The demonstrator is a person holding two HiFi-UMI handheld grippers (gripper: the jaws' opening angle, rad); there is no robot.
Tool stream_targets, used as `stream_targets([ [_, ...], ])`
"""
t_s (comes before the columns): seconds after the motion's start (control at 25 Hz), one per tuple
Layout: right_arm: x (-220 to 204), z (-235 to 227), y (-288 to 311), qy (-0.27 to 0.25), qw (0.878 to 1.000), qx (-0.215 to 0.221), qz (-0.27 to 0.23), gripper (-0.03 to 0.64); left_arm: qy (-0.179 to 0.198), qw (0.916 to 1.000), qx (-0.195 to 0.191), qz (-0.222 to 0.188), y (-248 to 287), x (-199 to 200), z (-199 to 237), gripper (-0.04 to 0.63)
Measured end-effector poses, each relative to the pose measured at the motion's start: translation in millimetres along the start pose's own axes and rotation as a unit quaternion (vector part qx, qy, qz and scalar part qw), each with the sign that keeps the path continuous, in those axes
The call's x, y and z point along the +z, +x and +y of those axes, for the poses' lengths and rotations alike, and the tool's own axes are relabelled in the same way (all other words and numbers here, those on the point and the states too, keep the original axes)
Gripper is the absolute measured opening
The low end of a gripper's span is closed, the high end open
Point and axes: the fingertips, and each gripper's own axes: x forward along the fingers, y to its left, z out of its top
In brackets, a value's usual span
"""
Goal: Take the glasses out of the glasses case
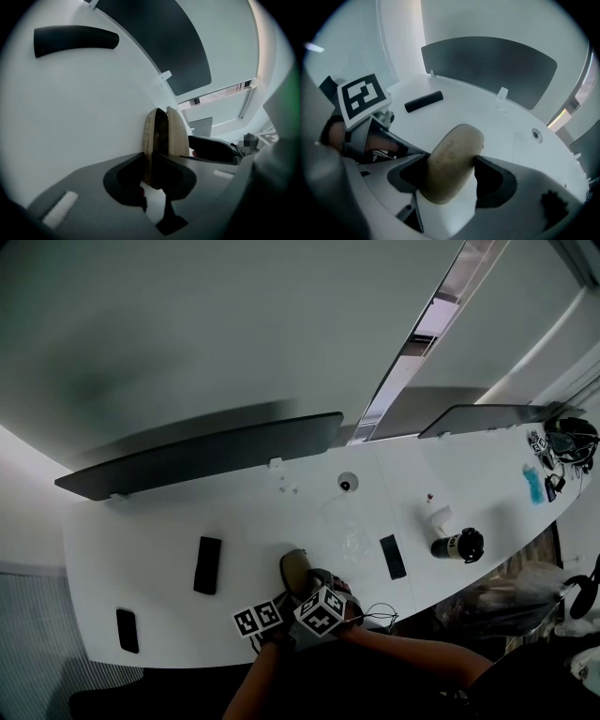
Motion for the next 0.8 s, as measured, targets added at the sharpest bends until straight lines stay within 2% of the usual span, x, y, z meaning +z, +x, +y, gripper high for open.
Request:
stream_targets([
  [0.16, 4.0, 0.1, -6.9, 0.016, 1.0, 0.019, -0.001, 0.336, -0.013, 0.9997, 0.021, -0.008, -0.6, 1.0, 3.2, 0.052],
  [0.28, 1.9, -1.9, -12.3, 0.031, 0.999, 0.043, 0.003, 0.33, -0.029, 0.999, 0.035, 0.002, -1.5, -0.5, 4.1, 0.048],
  [0.44, -7.9, -17.7, -23.5, 0.053, 0.996, 0.072, 0.001, 0.316, -0.001, 0.9975, 0.067, 0.024, 0.8, -1.4, -0.9, 0.048],
  [0.52, -11.2, -24.9, -31.3, 0.071, 0.994, 0.082, -0.004, 0.316, -0.003, 0.9972, 0.07, 0.024, 1.4, -2.3, -0.8, 0.048],
  [0.8, -21.4, -48.0, -48.0, 0.083, 0.993, 0.075, -0.029, 0.316, -0.007, 0.9971, 0.074, 0.017, 1.7, -2.4, 0.1, 0.048],
])
